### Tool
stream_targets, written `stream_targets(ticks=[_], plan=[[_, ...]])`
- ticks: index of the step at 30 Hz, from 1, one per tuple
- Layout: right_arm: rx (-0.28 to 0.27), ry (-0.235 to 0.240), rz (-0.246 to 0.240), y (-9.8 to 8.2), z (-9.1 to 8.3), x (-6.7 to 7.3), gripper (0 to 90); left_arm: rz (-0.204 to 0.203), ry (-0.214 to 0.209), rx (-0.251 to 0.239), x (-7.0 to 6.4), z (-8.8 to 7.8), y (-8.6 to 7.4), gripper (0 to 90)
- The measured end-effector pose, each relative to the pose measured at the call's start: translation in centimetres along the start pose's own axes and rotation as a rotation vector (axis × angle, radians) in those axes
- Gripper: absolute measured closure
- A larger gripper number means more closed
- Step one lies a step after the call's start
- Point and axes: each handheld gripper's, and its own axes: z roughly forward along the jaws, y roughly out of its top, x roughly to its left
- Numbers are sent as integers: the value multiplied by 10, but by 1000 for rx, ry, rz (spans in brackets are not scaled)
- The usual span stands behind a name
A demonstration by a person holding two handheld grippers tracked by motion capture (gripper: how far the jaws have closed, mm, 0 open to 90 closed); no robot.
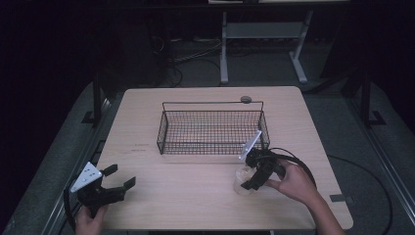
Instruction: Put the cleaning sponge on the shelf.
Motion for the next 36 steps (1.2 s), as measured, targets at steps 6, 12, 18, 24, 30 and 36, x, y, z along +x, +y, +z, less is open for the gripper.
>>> stream_targets(ticks=[6,12,18,24,30,36], plan=[[12,0,-14,5,-4,1,275,-1,1,-1,0,0,0,138],[0,6,-17,8,-9,1,276,-3,0,-3,0,0,0,138],[-8,9,-25,12,-15,0,276,1,0,1,0,0,0,138],[-25,26,-18,15,-20,-3,277,-1,1,0,0,0,0,138],[-28,26,-23,19,-27,-5,277,0,2,1,0,0,0,138],[-34,24,-31,27,-36,-6,277,0,3,1,0,0,0,138]])
